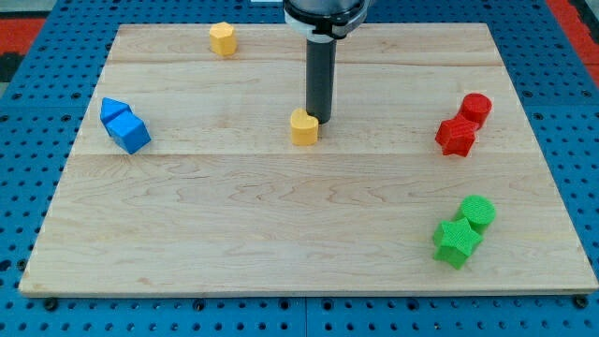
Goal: Push the hexagon into the top left side of the heart
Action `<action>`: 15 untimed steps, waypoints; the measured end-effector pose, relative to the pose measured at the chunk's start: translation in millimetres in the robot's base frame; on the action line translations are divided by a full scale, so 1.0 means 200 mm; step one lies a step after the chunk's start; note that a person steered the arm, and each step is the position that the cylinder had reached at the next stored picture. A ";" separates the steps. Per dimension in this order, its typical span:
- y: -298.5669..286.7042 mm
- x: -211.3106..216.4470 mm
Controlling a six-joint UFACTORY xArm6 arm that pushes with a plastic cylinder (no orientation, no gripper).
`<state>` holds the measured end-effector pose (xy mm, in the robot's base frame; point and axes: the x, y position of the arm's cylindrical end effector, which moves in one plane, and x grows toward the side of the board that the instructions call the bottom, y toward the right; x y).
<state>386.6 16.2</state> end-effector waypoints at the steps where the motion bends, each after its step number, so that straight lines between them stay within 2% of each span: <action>1: 0.03 -0.05; 2: 0.00 -0.54; 3: -0.34 -0.90; 4: -0.75 -0.98; 5: -0.84 -0.96; 7: -0.46 -0.52; 8: -0.57 -0.66; 9: -0.32 -0.55; 10: -0.03 -0.29; 11: -0.01 -0.21; 12: -0.01 -0.43; 13: -0.17 -0.35; 14: -0.20 -0.16; 15: -0.20 -0.15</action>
<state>357.0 -23.6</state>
